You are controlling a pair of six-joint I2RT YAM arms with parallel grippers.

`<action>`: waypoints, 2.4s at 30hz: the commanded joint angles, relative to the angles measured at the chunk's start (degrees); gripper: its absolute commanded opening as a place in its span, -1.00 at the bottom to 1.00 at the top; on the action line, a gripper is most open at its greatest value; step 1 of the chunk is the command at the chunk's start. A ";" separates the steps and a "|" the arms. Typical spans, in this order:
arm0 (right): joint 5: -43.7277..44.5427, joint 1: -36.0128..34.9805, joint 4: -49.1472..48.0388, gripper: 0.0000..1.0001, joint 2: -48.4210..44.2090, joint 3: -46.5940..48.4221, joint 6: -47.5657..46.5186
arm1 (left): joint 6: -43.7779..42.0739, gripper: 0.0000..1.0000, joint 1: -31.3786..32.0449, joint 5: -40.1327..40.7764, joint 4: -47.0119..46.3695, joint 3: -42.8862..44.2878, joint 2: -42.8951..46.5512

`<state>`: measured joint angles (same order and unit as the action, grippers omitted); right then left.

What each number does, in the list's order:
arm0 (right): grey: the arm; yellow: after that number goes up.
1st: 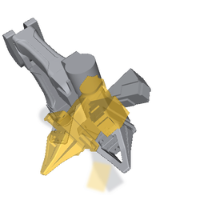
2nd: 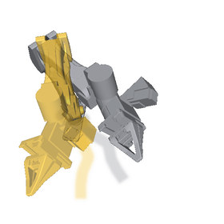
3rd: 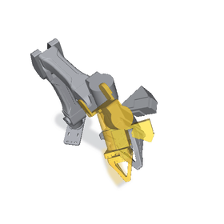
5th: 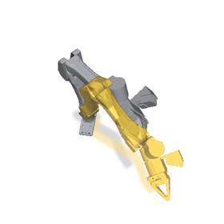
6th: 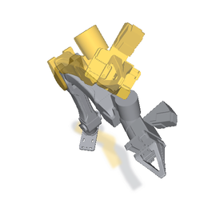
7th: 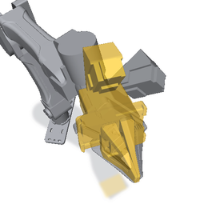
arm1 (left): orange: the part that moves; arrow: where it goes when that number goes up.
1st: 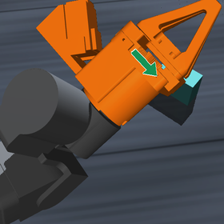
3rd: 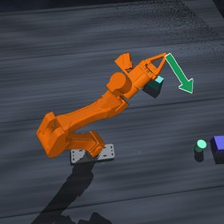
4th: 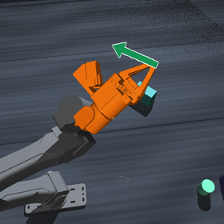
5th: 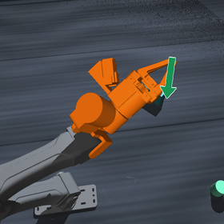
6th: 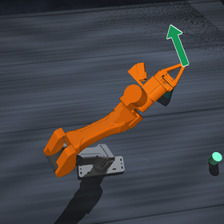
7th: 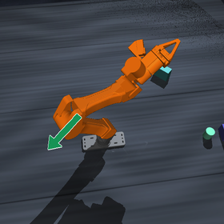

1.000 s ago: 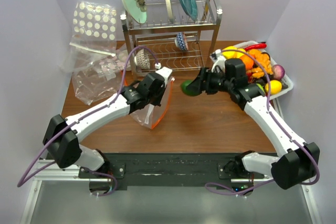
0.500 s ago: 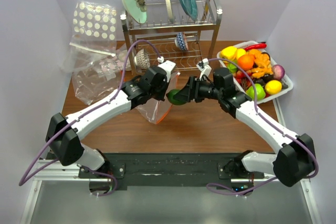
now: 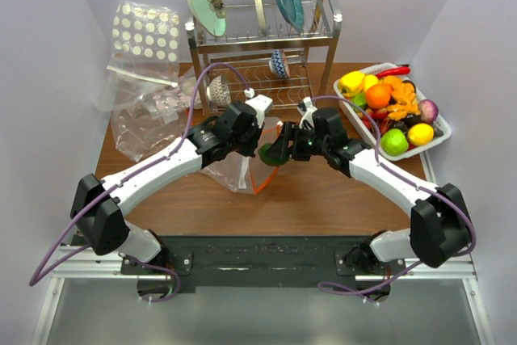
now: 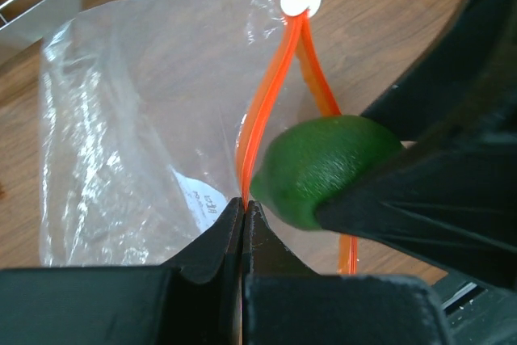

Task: Place the food in the zip-top bag and seal the zipper
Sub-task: Place the fake fruit in the zipper food storage bag, then pick up the fake fruit from the bin.

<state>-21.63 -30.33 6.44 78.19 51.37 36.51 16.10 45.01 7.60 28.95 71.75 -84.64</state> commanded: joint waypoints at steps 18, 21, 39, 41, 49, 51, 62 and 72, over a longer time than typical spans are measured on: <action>-0.52 -2.37 -12.59 0.58 -0.49 -2.51 9.10 | 3.59 -1.00 -0.28 -5.22 -1.97 4.54 2.38; 0.62 -2.28 -10.31 0.75 -3.22 -2.68 8.32 | 3.77 -1.00 -0.28 -4.35 -1.27 5.25 2.20; 38.56 -1.49 23.78 0.76 -9.73 16.47 -11.36 | -0.89 -1.00 -0.37 6.90 2.96 5.34 1.14; 44.97 -0.35 26.94 0.84 -8.68 19.11 -13.21 | -1.33 -1.00 -0.45 6.82 2.43 4.81 1.06; 54.31 13.53 31.35 0.95 1.16 28.76 -19.29 | -2.65 -1.00 -0.45 4.97 -2.66 0.60 3.07; 57.03 13.89 32.67 0.96 5.63 31.06 -19.02 | -2.83 -1.00 -0.37 4.45 -4.76 -0.81 3.78; 68.11 16.52 37.33 0.96 24.02 47.50 -21.22 | -2.91 -1.00 -0.81 2.25 -8.56 -5.47 6.15; 66.19 21.45 36.10 0.97 30.17 50.75 -22.01 | -2.74 -1.00 -2.38 0.67 -9.26 -6.00 6.51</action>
<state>42.94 -10.68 42.83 107.70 98.59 15.09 13.91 43.66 9.76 22.81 66.26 -79.57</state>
